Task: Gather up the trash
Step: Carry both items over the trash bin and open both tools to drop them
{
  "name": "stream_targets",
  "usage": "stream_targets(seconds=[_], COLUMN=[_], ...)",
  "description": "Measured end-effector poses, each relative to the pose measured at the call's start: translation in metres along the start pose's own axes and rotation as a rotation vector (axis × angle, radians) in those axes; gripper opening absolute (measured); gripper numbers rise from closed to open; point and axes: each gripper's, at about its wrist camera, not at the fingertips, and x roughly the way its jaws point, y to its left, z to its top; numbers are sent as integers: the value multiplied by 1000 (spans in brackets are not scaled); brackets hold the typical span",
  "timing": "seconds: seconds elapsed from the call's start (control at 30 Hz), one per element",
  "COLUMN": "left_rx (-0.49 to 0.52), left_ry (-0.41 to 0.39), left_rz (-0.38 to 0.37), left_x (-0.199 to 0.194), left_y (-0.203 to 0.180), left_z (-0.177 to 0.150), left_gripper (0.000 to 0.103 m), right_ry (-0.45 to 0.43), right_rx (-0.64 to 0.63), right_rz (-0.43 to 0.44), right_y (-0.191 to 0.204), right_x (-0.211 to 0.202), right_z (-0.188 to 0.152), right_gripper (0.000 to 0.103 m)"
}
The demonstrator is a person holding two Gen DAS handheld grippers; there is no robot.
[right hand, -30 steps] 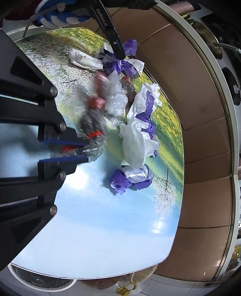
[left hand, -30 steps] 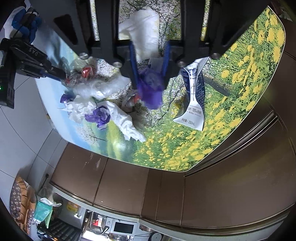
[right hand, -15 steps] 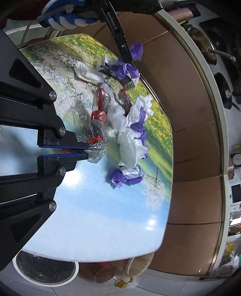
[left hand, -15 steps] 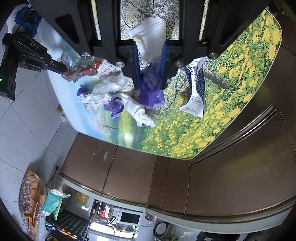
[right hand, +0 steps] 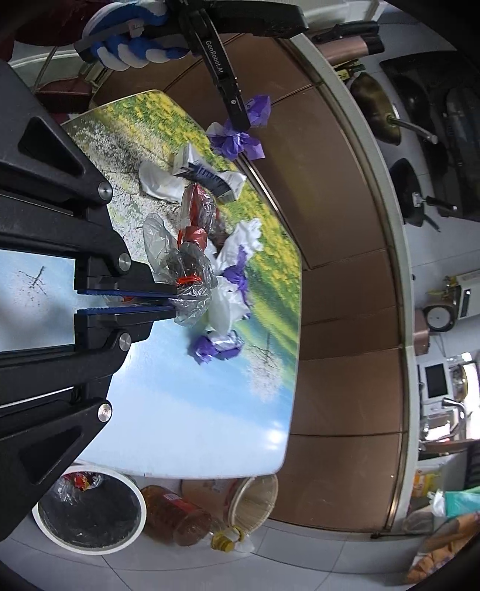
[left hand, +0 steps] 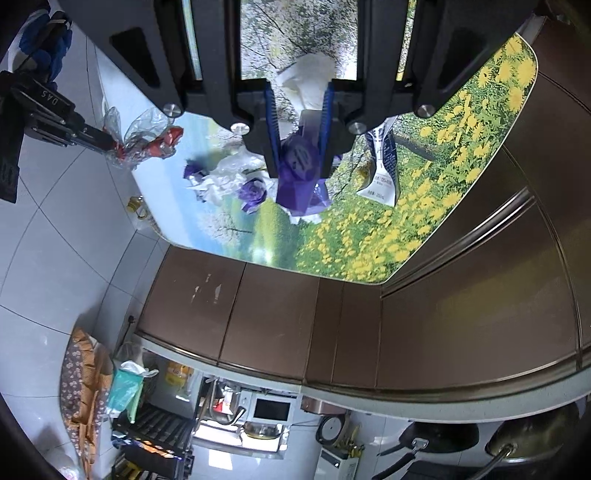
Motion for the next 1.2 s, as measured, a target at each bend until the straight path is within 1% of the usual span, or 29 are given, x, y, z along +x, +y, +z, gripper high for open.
stream_targets(seconds=[0.1, 0.17, 0.27, 0.47, 0.53, 0.7, 0.73, 0.83, 0.9, 1.0, 1.07, 1.2], left_rx=[23, 51, 93, 181, 206, 280, 300, 346, 373, 393, 405, 414], left_ry=[-5, -8, -3, 39, 60, 130, 148, 186, 217, 267, 294, 374], left_rz=[-24, -40, -84, -204, -245, -359, -385, -425, -446, -466, -468, -478], left_x=[-7, -9, -7, 15, 25, 60, 70, 94, 116, 149, 168, 215], left_y=[-14, -28, -54, -123, -147, -219, -238, -280, -311, -347, -365, -403], left_z=[3, 4, 6, 8, 8, 5, 5, 1, -3, -8, -13, -27], left_gripper=[18, 18, 18, 18, 18, 18, 18, 18, 18, 18, 18, 18], right_ry=[-31, -50, -70, -106, -116, -120, -116, -103, -88, -58, -34, 7], right_rx=[13, 29, 54, 154, 206, 273, 286, 323, 347, 381, 401, 449], right_rz=[-16, -30, -63, -175, -235, -382, -412, -465, -503, -538, -565, -597], right_y=[-6, -13, -26, -73, -97, -137, -146, -168, -185, -210, -227, -258], right_x=[-18, -30, -44, -76, -84, -91, -90, -86, -80, -68, -57, -36], right_z=[-1, -2, -7, -25, -32, -47, -51, -59, -66, -75, -84, -99], right_gripper=[4, 4, 4, 4, 4, 4, 4, 4, 4, 4, 4, 5])
